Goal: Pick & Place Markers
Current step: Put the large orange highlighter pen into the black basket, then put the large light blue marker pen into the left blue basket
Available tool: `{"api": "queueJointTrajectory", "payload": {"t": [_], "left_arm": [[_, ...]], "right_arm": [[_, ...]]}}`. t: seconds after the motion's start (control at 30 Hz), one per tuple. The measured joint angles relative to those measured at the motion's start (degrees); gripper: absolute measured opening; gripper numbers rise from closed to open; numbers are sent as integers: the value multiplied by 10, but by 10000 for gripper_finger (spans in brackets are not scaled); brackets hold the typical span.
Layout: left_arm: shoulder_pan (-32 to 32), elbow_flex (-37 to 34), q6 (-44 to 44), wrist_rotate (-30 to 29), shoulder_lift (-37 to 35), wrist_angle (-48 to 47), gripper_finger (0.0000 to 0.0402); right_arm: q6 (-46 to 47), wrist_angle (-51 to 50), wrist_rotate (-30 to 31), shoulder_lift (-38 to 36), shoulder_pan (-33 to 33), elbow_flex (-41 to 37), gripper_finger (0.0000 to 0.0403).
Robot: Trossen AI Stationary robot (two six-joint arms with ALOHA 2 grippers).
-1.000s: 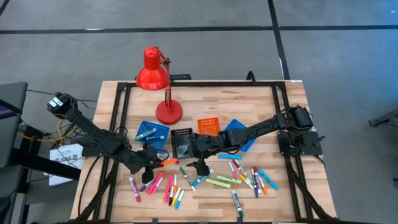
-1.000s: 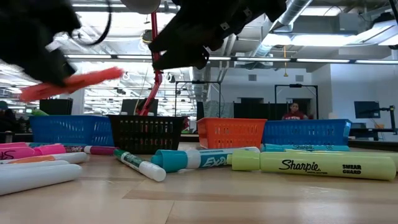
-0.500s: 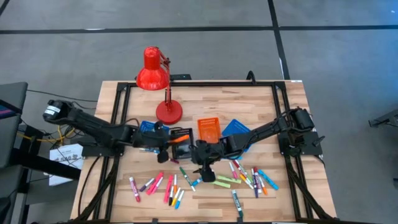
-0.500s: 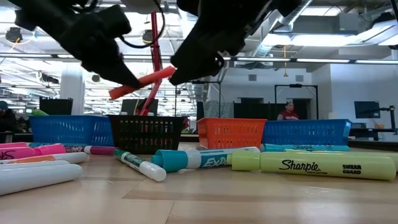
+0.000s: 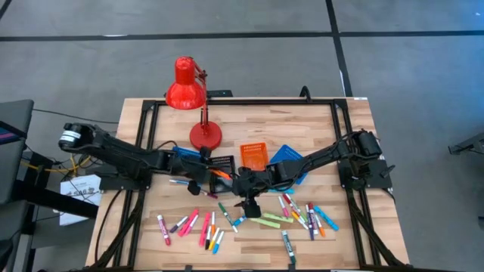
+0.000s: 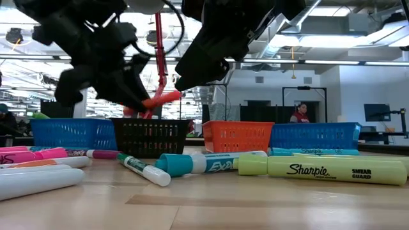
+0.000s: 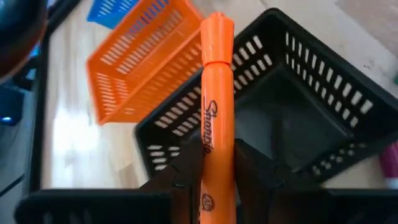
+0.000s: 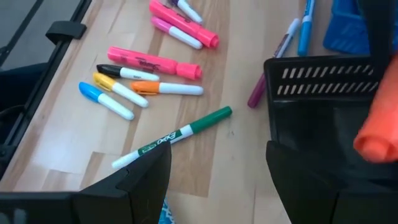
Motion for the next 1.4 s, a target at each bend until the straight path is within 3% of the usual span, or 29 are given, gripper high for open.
{"api": "queueJointTrajectory", "payload": {"t": [0.23, 0.67, 0.87, 1.07, 1.4], "left_arm": [[7, 0, 0, 1, 59, 74, 94], [0, 0, -10, -6, 31, 88, 149], [-40, 0, -130, -9, -46, 90, 145], [-80, -3, -301, 67, -104, 82, 135], [-117, -52, -336, 77, -107, 82, 112]], "right_arm": [[0, -1, 0, 0, -1, 0, 255], [0, -13, 0, 0, -1, 0, 255], [0, -16, 0, 0, 0, 0, 255], [0, -53, -1, 2, 4, 0, 255], [-30, -38, -5, 2, 36, -48, 255]]}}
